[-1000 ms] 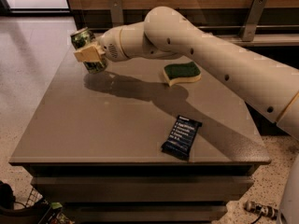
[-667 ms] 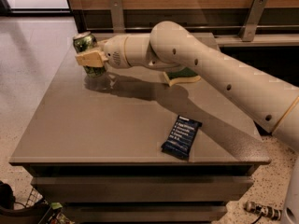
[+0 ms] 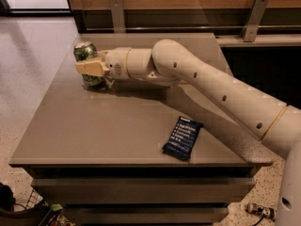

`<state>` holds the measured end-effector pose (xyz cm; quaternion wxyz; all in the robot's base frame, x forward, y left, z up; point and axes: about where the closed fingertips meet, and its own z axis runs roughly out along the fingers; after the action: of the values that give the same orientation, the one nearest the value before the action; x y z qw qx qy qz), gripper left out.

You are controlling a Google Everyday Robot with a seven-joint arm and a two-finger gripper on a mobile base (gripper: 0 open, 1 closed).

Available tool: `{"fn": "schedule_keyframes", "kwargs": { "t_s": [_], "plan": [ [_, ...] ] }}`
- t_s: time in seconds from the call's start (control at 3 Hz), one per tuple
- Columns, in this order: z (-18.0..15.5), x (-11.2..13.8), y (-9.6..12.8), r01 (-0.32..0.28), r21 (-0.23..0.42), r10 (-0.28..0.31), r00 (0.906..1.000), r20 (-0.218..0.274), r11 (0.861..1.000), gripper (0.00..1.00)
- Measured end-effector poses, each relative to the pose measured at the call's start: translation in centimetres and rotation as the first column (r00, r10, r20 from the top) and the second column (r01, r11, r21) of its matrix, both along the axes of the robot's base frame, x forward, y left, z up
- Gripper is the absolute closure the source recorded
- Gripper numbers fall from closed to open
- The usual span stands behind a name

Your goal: Place green can upright

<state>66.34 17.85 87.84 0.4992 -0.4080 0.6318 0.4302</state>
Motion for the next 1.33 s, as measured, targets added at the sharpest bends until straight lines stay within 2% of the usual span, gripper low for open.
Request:
{"fn": "schedule_keyframes", "kwargs": {
  "t_s": [0.33, 0.67, 1.0, 1.33],
  "plan": [
    [-1.07, -0.82, -1.07, 0.041, 0.029, -0.041, 0.9991, -0.008, 0.999, 1.0],
    [-1.38, -1.07, -1.53, 0.059, 0.034, -0.059, 0.9982, -0.011, 0.998, 0.89],
    [-1.18, -1.07, -1.53, 0.059, 0.034, -0.059, 0.9982, -0.011, 0.998, 0.66],
    [-1.14, -1.08, -1.52, 0.059, 0.034, -0.058, 0.9982, -0.011, 0.998, 0.35]
  ]
}}
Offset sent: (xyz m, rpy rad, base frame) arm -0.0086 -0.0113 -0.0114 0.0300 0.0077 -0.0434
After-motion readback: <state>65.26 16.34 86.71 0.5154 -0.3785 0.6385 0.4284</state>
